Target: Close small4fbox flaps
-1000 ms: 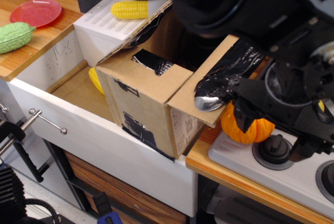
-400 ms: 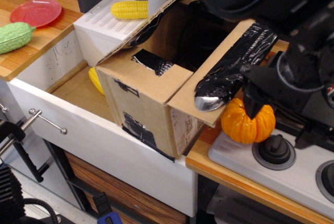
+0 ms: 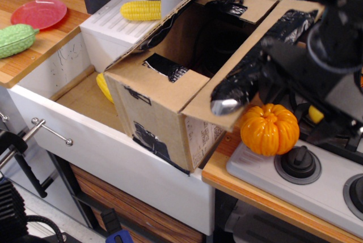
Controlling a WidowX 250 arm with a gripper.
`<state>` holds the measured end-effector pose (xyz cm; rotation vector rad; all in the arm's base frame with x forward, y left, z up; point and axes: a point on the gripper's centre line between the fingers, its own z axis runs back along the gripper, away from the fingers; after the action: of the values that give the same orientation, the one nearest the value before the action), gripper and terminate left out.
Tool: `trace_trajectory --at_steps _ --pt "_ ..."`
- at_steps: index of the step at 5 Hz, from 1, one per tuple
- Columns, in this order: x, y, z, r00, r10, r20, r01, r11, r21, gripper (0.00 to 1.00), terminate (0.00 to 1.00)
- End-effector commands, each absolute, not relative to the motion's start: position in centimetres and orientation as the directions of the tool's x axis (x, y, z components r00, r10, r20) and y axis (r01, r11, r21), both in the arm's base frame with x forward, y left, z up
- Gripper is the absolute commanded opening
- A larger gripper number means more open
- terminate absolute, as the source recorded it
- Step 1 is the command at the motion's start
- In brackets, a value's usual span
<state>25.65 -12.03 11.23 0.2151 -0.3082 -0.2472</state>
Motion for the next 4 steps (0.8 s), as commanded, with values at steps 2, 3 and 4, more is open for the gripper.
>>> trace_trajectory --at_steps 2,3,4 --pt "27.2 -8.3 14.8 0.895 -0.35 0.277 0.253 0.909 0.331 1.0 0.0" --pt "27.4 -6.7 14.6 0.883 -0.391 0.261 0.284 0.886 0.366 1.0 0.0" --pt "27.3 -5.4 14.8 0.874 -0.417 0.249 0.308 0.872 0.38 1.0 0.0"
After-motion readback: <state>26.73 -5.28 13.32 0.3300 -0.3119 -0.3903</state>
